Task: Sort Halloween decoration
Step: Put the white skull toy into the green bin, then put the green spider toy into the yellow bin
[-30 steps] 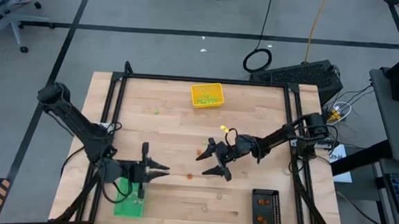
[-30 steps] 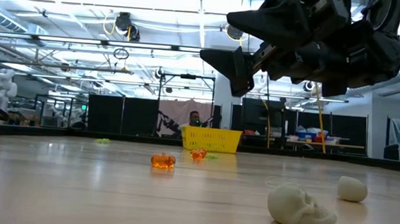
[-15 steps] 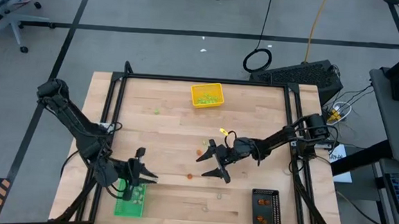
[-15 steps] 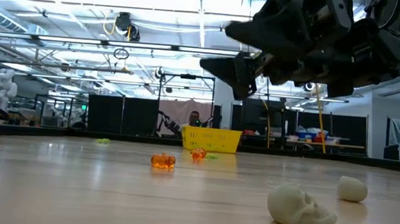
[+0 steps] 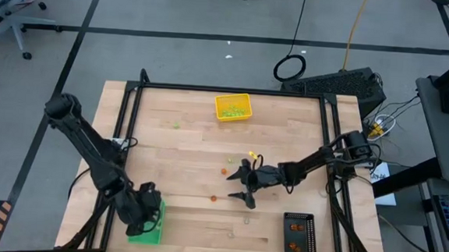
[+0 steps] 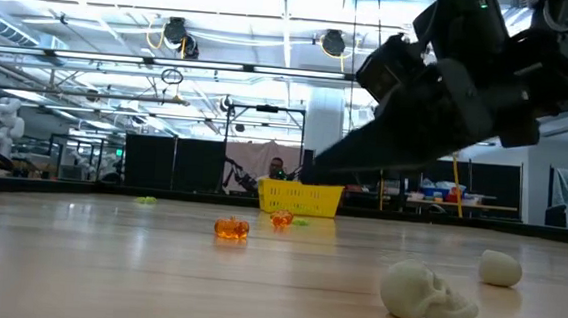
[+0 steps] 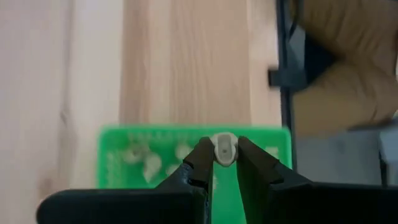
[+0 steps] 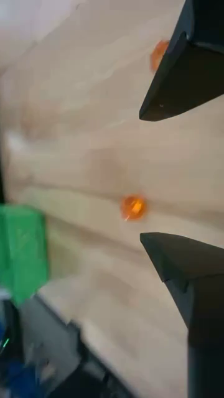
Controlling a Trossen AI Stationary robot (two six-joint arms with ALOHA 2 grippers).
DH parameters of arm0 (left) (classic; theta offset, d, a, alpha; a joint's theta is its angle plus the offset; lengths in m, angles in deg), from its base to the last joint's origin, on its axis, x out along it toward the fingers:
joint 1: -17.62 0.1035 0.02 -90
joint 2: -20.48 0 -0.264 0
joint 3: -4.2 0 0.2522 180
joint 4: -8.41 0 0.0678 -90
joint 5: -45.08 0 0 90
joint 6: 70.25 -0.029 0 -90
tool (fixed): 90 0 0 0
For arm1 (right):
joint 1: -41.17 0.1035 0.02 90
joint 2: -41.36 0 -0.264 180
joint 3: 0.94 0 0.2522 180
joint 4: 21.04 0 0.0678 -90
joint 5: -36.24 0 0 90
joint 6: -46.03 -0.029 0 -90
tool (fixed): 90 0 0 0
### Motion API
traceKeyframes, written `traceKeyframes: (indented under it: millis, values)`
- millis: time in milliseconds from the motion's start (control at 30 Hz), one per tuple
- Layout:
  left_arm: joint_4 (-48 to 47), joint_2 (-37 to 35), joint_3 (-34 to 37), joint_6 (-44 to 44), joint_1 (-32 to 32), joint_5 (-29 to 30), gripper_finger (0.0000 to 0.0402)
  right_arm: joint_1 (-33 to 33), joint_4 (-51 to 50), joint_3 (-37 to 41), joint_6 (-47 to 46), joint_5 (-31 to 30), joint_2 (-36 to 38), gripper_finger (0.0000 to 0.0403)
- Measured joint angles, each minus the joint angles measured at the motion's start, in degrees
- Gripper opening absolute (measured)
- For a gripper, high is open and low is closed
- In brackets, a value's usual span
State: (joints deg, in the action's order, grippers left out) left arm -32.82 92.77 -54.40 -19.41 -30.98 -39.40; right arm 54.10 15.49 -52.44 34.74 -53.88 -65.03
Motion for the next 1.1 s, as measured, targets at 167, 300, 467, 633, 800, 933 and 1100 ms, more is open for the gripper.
traceKeyframes:
  millis: [167, 300, 467, 633, 800, 933, 1100]
  values:
    - [-0.1, 4.5, 0.0, 5.8, -1.5, -3.1, 0.0051, 1.1, -2.2, 0.0, 2.2, -5.6, 0.0, 0.0293]
    - [0.1, 6.3, 0.0, 11.1, -2.6, -4.0, 0.0064, 1.4, -6.1, 0.0, 3.4, -11.5, 1.3, 0.0293]
    - [2.2, 6.4, 0.0, 13.4, -3.6, -3.5, 0.0097, 1.4, -16.2, 0.0, 3.5, -19.3, 5.9, 0.0293]
    - [2.3, 6.4, 0.0, 13.4, -4.4, -0.7, 0.0144, 1.0, -22.0, 0.0, 4.9, -25.3, 7.3, 0.0283]
    - [2.4, 6.4, 0.0, 13.3, -4.4, 0.3, 0.0164, -0.1, -18.3, 0.0, 4.4, -25.3, 5.0, 0.0241]
    - [3.2, 6.2, 0.0, 13.3, -4.3, -0.7, 0.0165, -0.9, -14.4, 0.0, 4.3, -25.1, 2.9, 0.0197]
    - [3.1, 6.2, -0.1, 12.8, -4.3, 1.3, 0.0166, -2.1, -12.9, 0.0, 1.5, -25.2, 0.9, 0.0160]
